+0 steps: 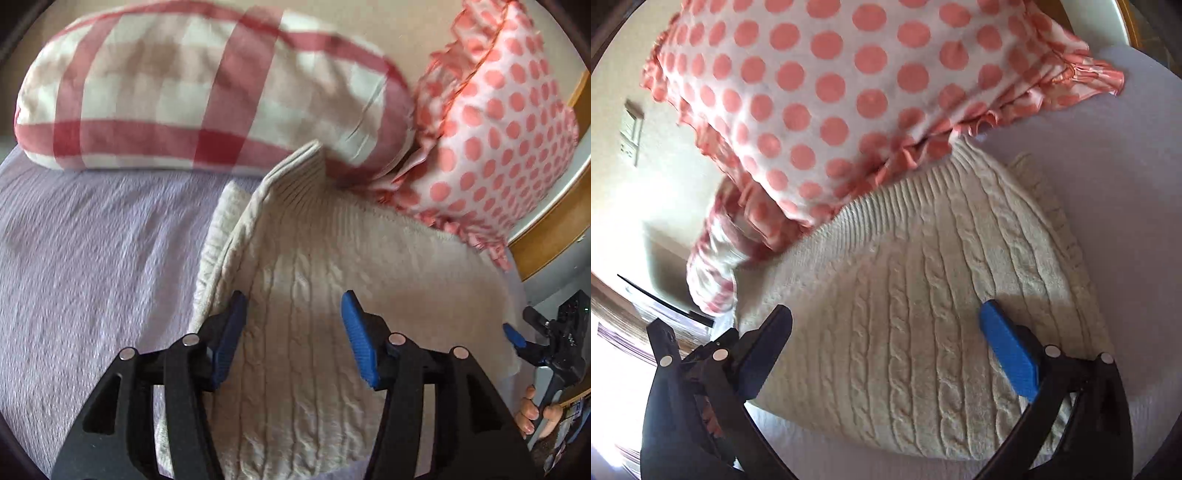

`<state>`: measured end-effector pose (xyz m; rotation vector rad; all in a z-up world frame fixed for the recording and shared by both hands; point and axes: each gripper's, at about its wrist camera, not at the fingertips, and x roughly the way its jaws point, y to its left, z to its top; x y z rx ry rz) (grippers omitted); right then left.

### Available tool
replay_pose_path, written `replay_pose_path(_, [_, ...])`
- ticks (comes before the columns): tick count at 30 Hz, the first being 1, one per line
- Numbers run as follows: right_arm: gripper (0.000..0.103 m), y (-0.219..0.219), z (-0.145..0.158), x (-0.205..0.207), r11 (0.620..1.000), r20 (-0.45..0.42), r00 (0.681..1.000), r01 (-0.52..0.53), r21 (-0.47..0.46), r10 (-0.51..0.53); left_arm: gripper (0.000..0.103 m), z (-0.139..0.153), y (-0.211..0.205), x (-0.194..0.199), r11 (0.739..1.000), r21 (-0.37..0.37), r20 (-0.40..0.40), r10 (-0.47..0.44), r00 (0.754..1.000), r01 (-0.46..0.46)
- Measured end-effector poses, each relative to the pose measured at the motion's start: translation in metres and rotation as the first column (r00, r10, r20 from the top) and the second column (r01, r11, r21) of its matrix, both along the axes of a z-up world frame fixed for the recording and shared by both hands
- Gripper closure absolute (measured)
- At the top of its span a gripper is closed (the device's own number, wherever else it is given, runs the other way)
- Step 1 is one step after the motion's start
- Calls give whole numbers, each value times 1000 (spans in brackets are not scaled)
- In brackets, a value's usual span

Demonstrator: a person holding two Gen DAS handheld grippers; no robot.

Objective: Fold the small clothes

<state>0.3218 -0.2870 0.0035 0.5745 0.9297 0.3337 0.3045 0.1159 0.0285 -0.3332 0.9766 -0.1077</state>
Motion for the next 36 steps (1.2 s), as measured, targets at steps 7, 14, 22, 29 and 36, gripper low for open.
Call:
replay_pose_path(7, [1, -5, 5, -15, 997, 132, 991, -11, 80, 0, 51, 26, 32, -16, 998, -32, 60, 64, 996, -62])
replay_pose_path(14, [1, -20, 17, -16, 990, 159, 986, 24, 138, -46, 56, -5, 57, 12, 986, -150, -63, 66, 996, -75])
replay_pose_path(22, [1, -27, 19, -18, 983, 176, 982, 40, 182, -72, 89, -9, 68, 9, 905, -421, -81, 28, 996, -59])
replay_pose_path(29, [1, -52, 34, -29, 962, 238, 957, 106, 252, -168, 90, 91, -20, 6, 918, -382, 81, -83, 993, 108])
replay_pose_path(36, [1, -101, 37, -38, 923, 243, 924, 210, 324, -295, 90, 115, -215, 30, 861, -401, 141, -279, 950, 313])
